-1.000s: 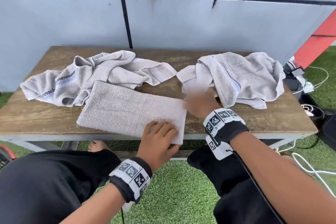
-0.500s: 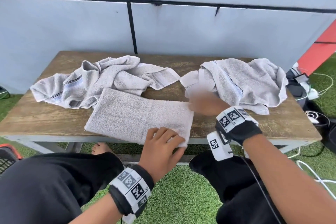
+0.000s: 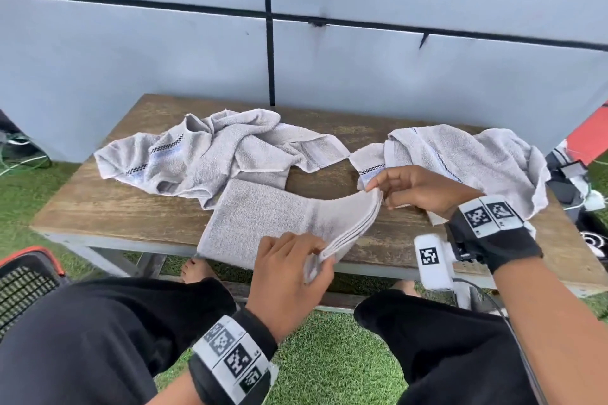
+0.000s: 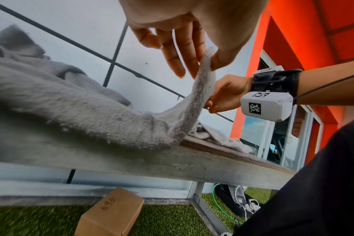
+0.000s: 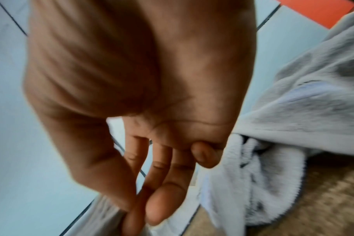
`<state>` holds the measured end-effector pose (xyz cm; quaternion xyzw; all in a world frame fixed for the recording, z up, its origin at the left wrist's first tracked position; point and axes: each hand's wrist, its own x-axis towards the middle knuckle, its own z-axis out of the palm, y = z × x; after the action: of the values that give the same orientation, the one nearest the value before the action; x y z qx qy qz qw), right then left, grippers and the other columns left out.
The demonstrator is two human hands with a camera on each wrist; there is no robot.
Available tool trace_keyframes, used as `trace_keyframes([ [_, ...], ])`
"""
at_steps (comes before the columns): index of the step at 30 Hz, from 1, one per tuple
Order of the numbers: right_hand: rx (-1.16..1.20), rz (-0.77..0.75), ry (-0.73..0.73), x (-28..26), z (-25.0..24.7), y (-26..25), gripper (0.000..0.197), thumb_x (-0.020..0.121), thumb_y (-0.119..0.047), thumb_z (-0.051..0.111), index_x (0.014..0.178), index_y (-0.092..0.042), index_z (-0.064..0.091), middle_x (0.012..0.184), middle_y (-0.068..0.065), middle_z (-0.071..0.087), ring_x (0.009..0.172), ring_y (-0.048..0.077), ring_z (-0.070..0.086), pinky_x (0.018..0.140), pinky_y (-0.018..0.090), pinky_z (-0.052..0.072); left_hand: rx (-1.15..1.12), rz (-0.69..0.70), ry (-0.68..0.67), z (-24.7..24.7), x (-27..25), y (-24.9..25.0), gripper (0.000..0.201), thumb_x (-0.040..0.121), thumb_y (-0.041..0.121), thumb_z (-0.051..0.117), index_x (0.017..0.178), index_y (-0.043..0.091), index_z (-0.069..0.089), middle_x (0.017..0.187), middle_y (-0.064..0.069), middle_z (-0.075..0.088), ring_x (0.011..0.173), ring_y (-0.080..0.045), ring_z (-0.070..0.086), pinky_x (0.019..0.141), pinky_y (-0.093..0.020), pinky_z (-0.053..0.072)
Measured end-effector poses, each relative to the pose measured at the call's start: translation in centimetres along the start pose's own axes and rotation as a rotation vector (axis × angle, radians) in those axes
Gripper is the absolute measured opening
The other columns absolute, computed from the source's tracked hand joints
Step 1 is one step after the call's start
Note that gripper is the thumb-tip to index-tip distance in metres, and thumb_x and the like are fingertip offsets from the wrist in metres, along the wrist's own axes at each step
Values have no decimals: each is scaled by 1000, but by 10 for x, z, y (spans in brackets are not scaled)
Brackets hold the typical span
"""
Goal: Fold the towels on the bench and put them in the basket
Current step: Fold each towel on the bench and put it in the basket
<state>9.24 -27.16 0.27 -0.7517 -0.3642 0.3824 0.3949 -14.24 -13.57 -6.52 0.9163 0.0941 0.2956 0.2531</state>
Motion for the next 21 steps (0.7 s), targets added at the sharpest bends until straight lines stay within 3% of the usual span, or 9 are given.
trace_keyframes([
  [3,-19,-31,-37,9,4,-15,33,80,13,60,99,-12,66,91,8,68,77,12,64,70,21,53,-81,-161,62,-7,-11,-8,25,85,45,51,94,24,61,81,17,58,77,0,51,73,-26,33],
  [6,-60,-37,-87,21,10,-30,28,80,5,64,105,-9,67,95,13,69,86,24,64,79,39,53,-210,-314,113,-13,-23,-16,25,84,52,49,92,30,58,83,20,56,88,2,50,77,-30,41],
  [7,-90,-41,-93,26,13,-36,28,80,2,66,105,-9,67,98,15,69,88,25,63,82,39,51,-248,-345,131,-15,-24,-18,24,83,53,49,91,31,57,84,19,57,88,0,52,78,-33,44],
  [9,-137,-63,-103,40,21,-48,26,78,-1,69,102,-12,68,96,13,68,88,17,62,82,26,49,-288,-387,188,-19,-27,-25,23,84,53,50,89,32,56,86,17,58,87,-1,54,77,-36,47],
  [11,-153,-78,-90,57,30,-61,23,77,-4,71,96,-16,67,90,2,68,83,5,61,79,17,47,-286,-416,246,-22,-29,-34,22,85,51,50,92,31,55,91,18,56,92,-2,53,79,-33,47],
  [14,-162,-88,-91,87,49,-76,20,78,-5,69,92,-18,66,88,-5,66,82,1,59,81,13,43,-286,-492,292,-25,-35,-48,31,86,53,47,96,27,59,98,17,53,100,-2,50,86,-33,45],
  [18,-31,-61,-158,133,84,-90,20,81,7,62,90,-11,62,78,-6,67,69,-3,62,67,9,47,-260,-606,354,-28,-40,-74,33,86,56,41,97,29,56,99,18,49,100,1,45,90,-35,42],
  [21,-69,-64,-179,164,106,-94,19,81,6,63,88,-13,63,78,-6,68,70,-3,63,70,9,47,-231,-666,378,-29,-42,-94,37,87,56,37,98,26,57,99,13,47,102,-8,44,94,-41,40],
])
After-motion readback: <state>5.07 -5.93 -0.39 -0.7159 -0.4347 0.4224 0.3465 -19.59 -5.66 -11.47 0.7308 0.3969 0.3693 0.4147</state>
